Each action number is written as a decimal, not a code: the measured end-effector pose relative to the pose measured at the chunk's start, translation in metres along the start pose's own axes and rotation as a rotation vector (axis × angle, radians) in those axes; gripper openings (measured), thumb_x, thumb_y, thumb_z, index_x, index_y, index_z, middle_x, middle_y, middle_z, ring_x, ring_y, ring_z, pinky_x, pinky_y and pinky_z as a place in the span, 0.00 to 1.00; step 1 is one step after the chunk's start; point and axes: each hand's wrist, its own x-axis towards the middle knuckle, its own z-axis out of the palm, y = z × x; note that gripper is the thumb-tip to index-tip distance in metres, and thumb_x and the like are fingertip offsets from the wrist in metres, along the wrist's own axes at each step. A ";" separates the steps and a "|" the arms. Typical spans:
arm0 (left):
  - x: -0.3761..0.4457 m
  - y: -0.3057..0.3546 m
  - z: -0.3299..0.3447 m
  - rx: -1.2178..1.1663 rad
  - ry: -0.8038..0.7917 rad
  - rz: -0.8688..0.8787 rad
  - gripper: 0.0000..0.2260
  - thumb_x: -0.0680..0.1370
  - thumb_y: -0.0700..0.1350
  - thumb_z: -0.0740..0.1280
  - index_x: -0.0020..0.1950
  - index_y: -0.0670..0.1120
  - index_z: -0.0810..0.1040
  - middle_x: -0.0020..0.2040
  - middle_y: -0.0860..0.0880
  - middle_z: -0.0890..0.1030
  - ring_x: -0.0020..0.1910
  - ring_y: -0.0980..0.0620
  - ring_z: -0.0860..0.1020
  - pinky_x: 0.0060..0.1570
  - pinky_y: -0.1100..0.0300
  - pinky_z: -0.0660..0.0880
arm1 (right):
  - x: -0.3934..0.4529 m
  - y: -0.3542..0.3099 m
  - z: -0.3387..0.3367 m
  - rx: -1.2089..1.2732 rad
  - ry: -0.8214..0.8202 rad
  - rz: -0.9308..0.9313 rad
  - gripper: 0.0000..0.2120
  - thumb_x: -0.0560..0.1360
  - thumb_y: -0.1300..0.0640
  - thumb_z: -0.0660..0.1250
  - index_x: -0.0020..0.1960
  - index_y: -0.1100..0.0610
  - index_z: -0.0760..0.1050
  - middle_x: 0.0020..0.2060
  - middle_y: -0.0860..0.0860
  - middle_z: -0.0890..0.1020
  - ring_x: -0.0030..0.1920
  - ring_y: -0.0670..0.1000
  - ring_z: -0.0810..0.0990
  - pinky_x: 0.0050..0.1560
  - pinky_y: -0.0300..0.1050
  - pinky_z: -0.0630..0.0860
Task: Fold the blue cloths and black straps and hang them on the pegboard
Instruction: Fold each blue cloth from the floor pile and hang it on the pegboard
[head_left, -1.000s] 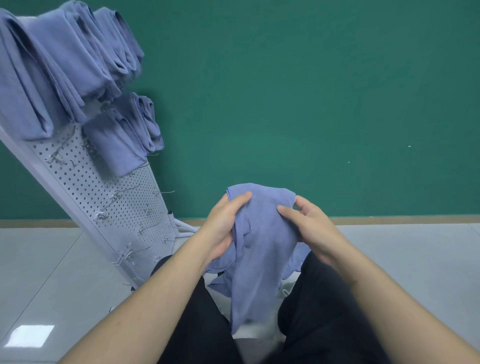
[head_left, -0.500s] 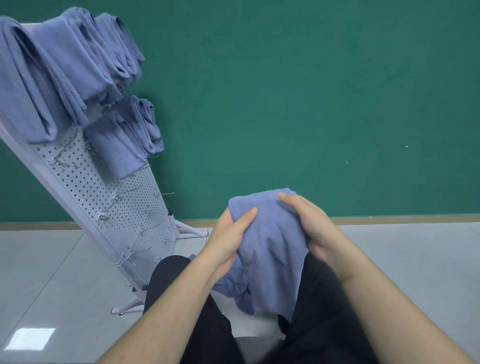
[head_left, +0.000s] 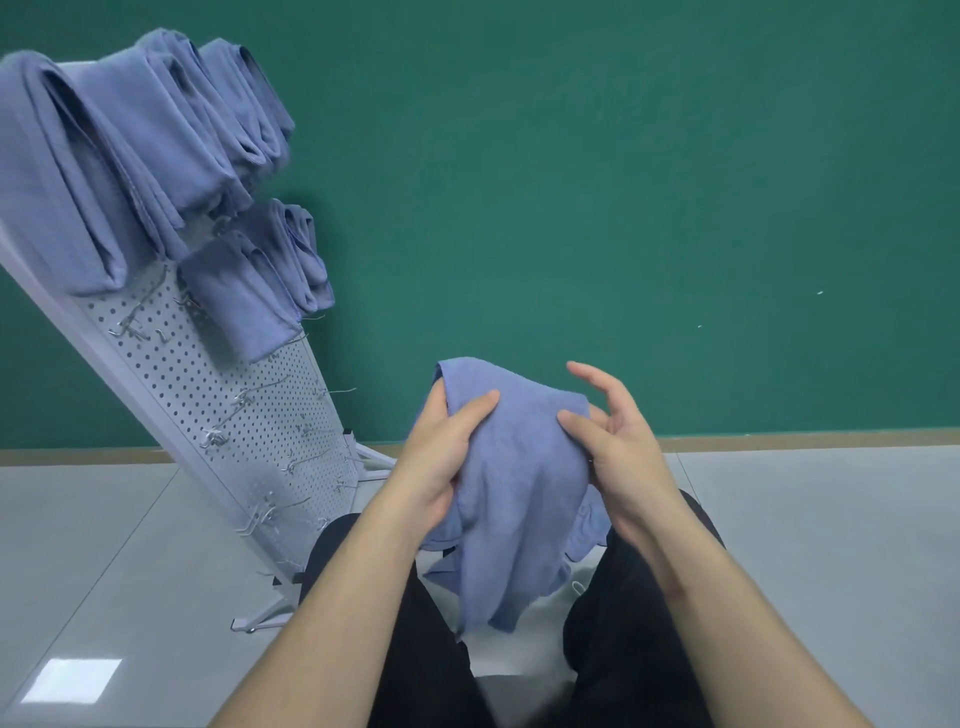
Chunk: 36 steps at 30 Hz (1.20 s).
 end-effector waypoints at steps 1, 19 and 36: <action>-0.003 0.000 -0.001 -0.006 -0.024 -0.014 0.14 0.80 0.43 0.69 0.66 0.47 0.76 0.57 0.49 0.85 0.56 0.52 0.84 0.47 0.60 0.80 | 0.001 -0.003 0.002 0.008 0.010 -0.006 0.19 0.81 0.66 0.63 0.64 0.45 0.75 0.32 0.48 0.81 0.32 0.46 0.77 0.33 0.37 0.74; -0.006 -0.002 0.008 -0.244 0.082 -0.012 0.07 0.82 0.40 0.66 0.60 0.44 0.77 0.54 0.42 0.86 0.50 0.47 0.85 0.47 0.54 0.82 | 0.000 0.004 -0.005 -0.149 0.019 0.275 0.24 0.77 0.35 0.64 0.58 0.54 0.79 0.47 0.50 0.84 0.45 0.48 0.84 0.49 0.46 0.81; -0.009 0.002 -0.020 0.050 -0.136 -0.178 0.19 0.78 0.40 0.71 0.68 0.46 0.75 0.58 0.49 0.85 0.54 0.53 0.84 0.53 0.54 0.81 | 0.004 -0.010 -0.006 -0.150 0.085 0.026 0.05 0.78 0.59 0.71 0.49 0.61 0.82 0.46 0.58 0.86 0.44 0.49 0.81 0.50 0.47 0.77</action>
